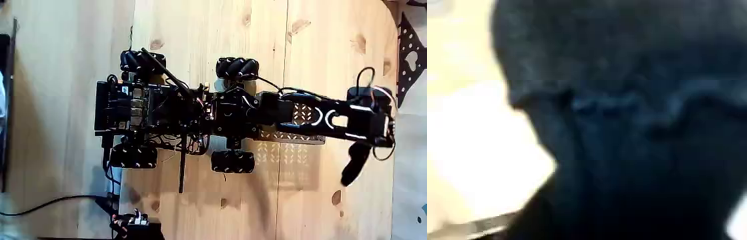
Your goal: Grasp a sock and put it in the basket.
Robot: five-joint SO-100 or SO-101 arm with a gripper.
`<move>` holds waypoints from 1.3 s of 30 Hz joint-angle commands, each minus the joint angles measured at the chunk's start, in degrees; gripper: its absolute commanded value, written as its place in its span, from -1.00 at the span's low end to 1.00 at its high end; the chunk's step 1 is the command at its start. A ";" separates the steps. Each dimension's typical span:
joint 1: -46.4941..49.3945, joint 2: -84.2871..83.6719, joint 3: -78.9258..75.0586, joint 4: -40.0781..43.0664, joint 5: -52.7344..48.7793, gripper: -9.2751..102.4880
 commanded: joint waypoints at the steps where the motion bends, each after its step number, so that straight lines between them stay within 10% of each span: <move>1: 3.78 0.26 0.26 14.50 -0.53 -0.83; 17: 6.06 23.64 0.79 14.33 4.31 -0.83; 25: 2.64 40.69 26.10 8.88 7.82 -0.83; 39: 6.50 29.71 27.16 5.98 5.71 -0.83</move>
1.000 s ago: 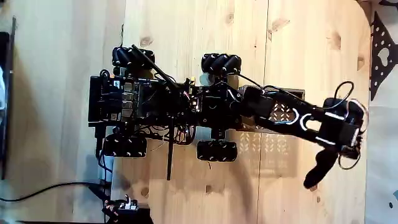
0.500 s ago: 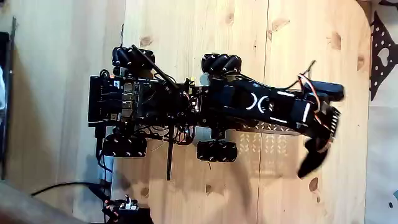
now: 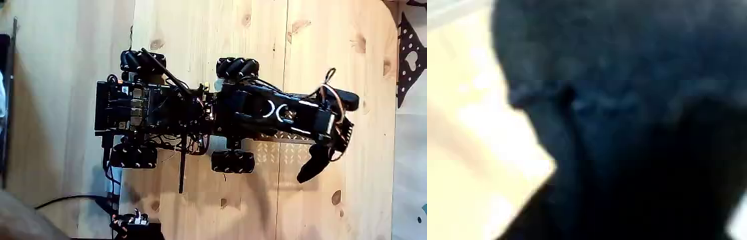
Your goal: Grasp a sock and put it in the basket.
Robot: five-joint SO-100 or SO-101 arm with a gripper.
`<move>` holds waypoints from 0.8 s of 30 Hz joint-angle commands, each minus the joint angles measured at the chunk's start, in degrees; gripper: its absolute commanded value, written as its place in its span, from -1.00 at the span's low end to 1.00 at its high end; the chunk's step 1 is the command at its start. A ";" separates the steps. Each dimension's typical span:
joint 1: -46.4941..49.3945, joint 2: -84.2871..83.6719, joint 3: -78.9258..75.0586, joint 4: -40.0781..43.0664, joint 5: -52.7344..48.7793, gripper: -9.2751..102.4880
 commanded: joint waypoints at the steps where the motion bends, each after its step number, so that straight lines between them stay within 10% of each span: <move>1: 1.67 -2.72 0.09 5.89 -2.29 -0.83; 24: -1.23 6.24 14.50 -2.90 -5.45 -0.82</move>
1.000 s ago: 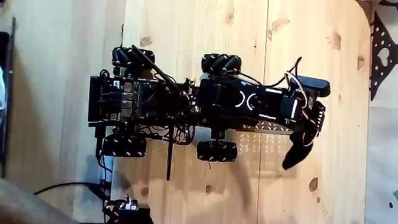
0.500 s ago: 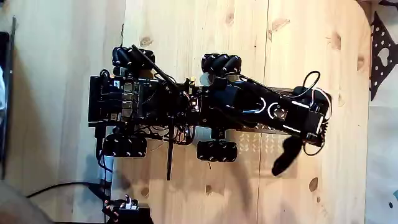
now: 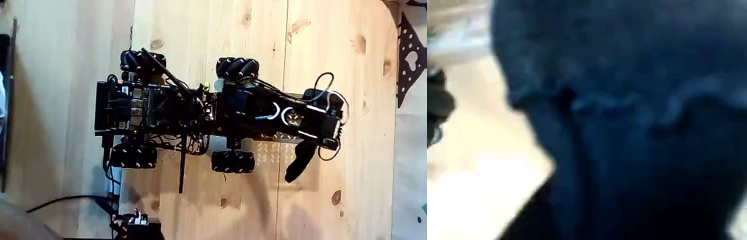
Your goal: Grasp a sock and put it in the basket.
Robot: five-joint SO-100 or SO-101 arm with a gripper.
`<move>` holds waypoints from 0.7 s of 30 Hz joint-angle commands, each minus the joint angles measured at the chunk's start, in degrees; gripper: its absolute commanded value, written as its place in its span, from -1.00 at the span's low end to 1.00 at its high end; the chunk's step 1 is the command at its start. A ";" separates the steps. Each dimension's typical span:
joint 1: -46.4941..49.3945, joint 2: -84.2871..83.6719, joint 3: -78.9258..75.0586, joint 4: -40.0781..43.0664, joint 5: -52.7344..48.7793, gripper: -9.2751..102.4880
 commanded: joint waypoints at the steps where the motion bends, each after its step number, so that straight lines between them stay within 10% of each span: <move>1: -1.49 3.52 0.09 -0.79 -0.53 -0.82; 21: -10.72 13.97 0.18 -0.09 -0.70 -0.83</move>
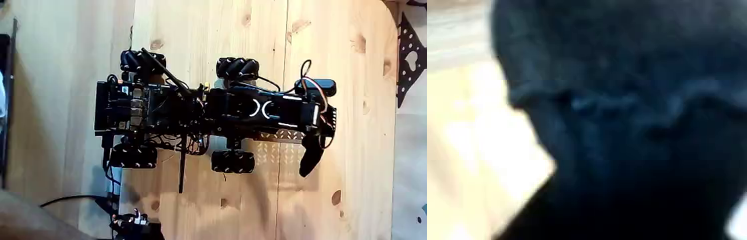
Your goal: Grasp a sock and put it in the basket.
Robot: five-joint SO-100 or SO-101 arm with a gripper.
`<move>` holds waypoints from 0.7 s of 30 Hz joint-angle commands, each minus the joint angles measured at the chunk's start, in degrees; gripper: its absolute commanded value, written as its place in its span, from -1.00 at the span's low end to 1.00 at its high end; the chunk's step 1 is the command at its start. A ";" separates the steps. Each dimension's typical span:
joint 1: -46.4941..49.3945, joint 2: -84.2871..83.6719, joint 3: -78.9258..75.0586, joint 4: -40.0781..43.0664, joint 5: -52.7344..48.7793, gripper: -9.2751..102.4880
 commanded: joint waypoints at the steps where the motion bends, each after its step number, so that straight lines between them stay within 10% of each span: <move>1: -1.58 1.67 -0.18 -0.53 -0.44 -0.82; 9: -2.11 0.26 -0.62 -2.29 -14.15 -0.68; 21: 0.44 -1.76 8.79 -9.93 -2.72 -0.39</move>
